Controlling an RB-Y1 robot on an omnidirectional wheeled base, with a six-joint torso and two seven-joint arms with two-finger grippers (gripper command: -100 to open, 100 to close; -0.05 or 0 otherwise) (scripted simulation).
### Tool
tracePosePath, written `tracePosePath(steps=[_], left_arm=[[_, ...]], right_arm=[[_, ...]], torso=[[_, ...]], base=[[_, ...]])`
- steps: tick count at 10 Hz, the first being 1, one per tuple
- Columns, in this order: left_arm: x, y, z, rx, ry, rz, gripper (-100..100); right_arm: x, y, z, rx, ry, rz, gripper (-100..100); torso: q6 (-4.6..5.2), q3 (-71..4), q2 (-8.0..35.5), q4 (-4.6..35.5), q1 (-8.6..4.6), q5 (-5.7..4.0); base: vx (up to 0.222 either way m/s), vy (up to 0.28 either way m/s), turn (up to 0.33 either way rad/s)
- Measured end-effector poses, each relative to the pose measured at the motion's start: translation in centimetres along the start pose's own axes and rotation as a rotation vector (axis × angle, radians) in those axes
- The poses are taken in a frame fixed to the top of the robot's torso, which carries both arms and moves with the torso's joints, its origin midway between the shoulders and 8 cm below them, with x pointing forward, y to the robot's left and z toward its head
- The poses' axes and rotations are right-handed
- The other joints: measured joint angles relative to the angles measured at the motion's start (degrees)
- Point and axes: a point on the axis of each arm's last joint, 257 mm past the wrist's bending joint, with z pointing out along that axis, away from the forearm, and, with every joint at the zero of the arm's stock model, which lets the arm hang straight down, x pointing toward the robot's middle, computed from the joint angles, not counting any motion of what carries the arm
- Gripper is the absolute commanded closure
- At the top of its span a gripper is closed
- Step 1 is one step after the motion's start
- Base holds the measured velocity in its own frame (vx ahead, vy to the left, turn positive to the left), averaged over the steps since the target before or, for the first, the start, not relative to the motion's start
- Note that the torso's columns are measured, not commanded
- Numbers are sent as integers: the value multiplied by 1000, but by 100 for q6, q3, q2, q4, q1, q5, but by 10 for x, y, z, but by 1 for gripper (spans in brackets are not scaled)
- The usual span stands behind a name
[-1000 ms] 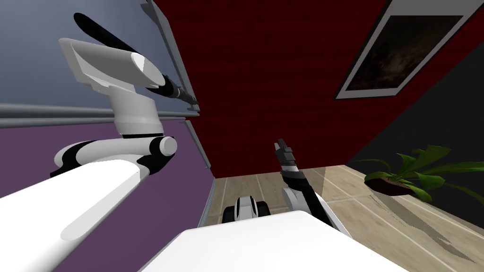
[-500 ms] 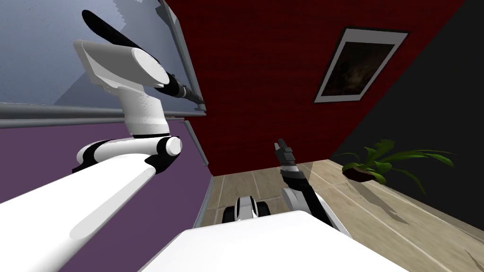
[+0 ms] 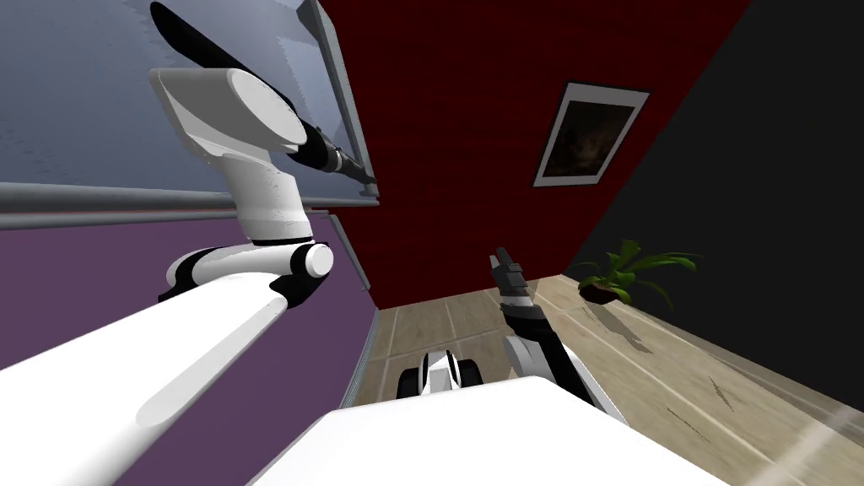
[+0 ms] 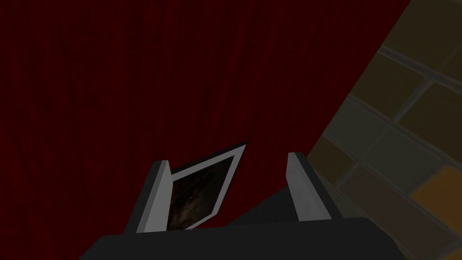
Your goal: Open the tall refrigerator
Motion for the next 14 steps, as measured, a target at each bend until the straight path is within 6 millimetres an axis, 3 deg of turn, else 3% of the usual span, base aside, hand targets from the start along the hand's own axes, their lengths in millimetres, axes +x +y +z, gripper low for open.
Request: tracePosePath(steps=[6, 12, 13, 14], left_arm=[[42, 51, -6, -133, 91, 0, 100], [88, 105, -30, -263, 209, 6, 100], [95, 113, -36, -286, 231, 8, -100], [101, 112, -46, -294, 239, 10, -100]], right_arm=[[0, 0, 0, 0, 0, 0, 0], [0, 0, 0, 0, 0, 0, 0], [0, 0, 0, 0, 0, 0, 0], [0, 0, 0, 0, 0, 0, 0]], torso=[[16, -14, -7, 6, 1, -14], [-4, 1, 2, 15, 22, 3], [-6, 1, 4, 16, 14, 4], [-9, -37, -56, -1, 22, 7]], base=[[-195, -28, -82], [-223, -1, -77], [-35, -31, -26], [108, -1, 22]])
